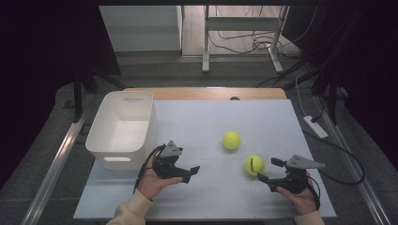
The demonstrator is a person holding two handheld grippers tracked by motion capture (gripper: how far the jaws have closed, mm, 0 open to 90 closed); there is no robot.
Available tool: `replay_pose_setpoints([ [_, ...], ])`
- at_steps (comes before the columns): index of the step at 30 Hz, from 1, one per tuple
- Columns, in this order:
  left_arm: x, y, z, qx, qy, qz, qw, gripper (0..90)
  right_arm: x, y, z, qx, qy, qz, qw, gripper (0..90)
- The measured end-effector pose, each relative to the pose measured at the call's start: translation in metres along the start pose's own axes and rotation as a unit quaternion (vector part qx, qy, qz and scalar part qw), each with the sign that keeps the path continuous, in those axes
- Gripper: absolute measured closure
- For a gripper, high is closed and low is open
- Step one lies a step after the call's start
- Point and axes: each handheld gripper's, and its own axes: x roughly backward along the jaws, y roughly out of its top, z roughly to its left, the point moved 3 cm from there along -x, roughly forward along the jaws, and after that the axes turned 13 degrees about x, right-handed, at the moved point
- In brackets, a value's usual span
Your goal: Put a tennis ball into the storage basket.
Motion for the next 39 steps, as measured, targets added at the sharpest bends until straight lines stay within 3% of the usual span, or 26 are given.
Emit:
replay_pose_setpoints([
  [8, -0.007, 0.006, -0.001, 0.012, -0.018, 0.002, 0.9998, 6.0, -0.001, 0.0, 0.001, 0.001, 0.001, 0.002, 1.0, 9.5],
  [22, -0.028, 0.027, -0.006, 0.005, -0.021, 0.013, 0.9997, 6.0, 0.001, 0.001, 0.002, 0.0, 0.001, -0.005, 1.0, 9.5],
  [39, -0.039, 0.045, -0.005, 0.002, -0.023, 0.021, 0.9995, 6.2, 0.001, 0.001, 0.001, 0.001, 0.0, -0.003, 1.0, 9.5],
])
